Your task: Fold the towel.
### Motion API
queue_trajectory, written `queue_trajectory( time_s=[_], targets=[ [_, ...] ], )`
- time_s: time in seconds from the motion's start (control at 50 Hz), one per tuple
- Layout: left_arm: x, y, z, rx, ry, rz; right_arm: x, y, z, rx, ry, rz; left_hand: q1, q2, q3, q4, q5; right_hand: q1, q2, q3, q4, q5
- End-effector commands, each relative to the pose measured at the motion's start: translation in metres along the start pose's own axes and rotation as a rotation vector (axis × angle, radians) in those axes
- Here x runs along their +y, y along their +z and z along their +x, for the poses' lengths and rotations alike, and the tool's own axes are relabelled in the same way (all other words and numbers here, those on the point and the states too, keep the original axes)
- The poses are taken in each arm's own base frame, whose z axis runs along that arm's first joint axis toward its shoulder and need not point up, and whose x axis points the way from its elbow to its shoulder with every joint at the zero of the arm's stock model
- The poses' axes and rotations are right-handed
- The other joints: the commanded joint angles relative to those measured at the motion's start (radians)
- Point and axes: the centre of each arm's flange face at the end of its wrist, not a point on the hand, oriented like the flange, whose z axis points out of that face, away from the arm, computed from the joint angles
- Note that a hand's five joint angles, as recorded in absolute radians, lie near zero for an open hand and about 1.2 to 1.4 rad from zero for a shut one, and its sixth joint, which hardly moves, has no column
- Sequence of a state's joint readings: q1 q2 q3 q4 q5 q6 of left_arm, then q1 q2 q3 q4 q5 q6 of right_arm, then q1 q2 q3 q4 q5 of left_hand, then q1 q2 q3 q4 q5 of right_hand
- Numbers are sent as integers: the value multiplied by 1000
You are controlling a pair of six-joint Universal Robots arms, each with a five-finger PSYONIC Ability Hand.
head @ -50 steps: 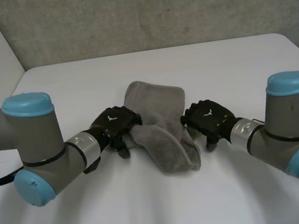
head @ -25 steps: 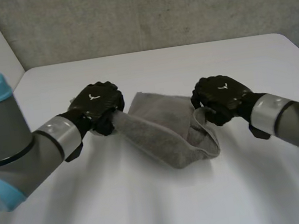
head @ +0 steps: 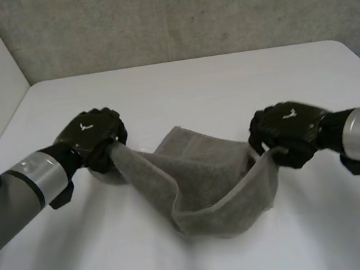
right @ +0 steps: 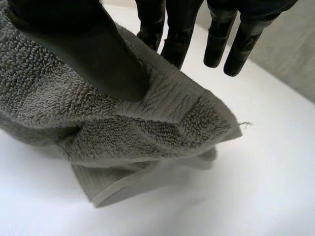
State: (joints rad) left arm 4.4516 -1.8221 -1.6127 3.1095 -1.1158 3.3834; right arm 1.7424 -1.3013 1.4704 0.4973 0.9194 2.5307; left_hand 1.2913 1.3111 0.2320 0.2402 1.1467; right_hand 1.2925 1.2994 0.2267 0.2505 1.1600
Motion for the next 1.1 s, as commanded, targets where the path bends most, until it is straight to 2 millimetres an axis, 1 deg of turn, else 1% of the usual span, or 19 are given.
queue_trajectory(
  time_s=[0.02,0.2,0.46,0.52,0.56,0.58,0.6,0.62,0.64,0.66,0.68,0.72,0.74,0.78,0.9,0.94,1.0,1.06,1.1],
  targets=[
    [18,9,-1,12,-25,-52,22,24,-16,-57,-4,-46,105,85,-57,-66,75,-18,-25,-52,-76,-61],
    [20,8,-21,-38,-44,-59,56,49,-20,-84,11,-67,105,85,-57,-66,75,-300,-307,-52,-76,-342],
    [25,6,-24,-47,-49,-73,44,49,-14,-57,-29,-19,105,85,-57,-66,75,104,97,-52,-76,62],
    [13,9,-30,-59,-24,-29,20,46,-2,-14,-103,51,105,85,-57,-66,75,104,97,-52,-76,62],
    [-23,18,-43,-95,28,83,-25,39,21,75,-216,178,105,85,-57,-66,75,104,97,-52,-76,62],
    [-23,18,-43,-95,29,83,-26,39,21,76,-216,179,105,85,-57,-66,75,104,97,-52,-76,62],
    [-51,22,-50,-114,71,164,-59,33,32,131,-285,272,105,85,-57,-66,75,104,97,-52,-76,62],
    [-52,22,-50,-114,71,165,-98,23,39,192,-353,394,105,85,-57,-66,75,104,97,-52,-76,62],
    [-81,23,-57,-143,105,249,-99,23,39,192,-354,396,105,85,-57,-66,75,104,97,-52,-76,62],
    [-113,20,-65,-189,135,344,-139,10,45,260,-397,542,105,85,-57,-66,75,104,97,-52,-76,62],
    [-113,20,-65,-190,135,344,-140,10,45,261,-397,543,105,85,-57,-66,75,104,97,-52,-76,62],
    [-172,5,-80,-304,155,536,-201,-24,56,370,-371,853,105,85,-57,-66,75,104,97,-52,-76,62],
    [-172,5,-80,-304,155,537,-202,-24,56,370,-371,855,105,85,-57,-66,75,104,97,-52,-76,62],
    [-208,-14,-89,-383,148,691,-225,-44,62,365,-281,1062,105,85,-57,-66,75,104,97,-52,-76,62],
    [-203,-17,-91,-388,130,713,-193,-24,61,287,-173,973,105,85,-57,-66,75,104,97,-52,-76,62],
    [-169,-5,-91,-360,107,621,-161,-7,54,251,-153,858,105,85,-57,-66,75,104,97,-52,-76,62],
    [-152,0,-92,-342,97,577,-146,0,49,246,-151,814,105,85,-57,-66,75,104,97,-52,-76,62],
    [-111,10,-93,-315,63,478,-117,12,40,238,-147,724,105,85,-57,-66,75,104,97,-52,-76,62],
    [-67,15,-89,-293,25,363,-85,23,32,231,-143,624,105,85,-57,-66,75,104,97,-52,-76,62]
  ],
)
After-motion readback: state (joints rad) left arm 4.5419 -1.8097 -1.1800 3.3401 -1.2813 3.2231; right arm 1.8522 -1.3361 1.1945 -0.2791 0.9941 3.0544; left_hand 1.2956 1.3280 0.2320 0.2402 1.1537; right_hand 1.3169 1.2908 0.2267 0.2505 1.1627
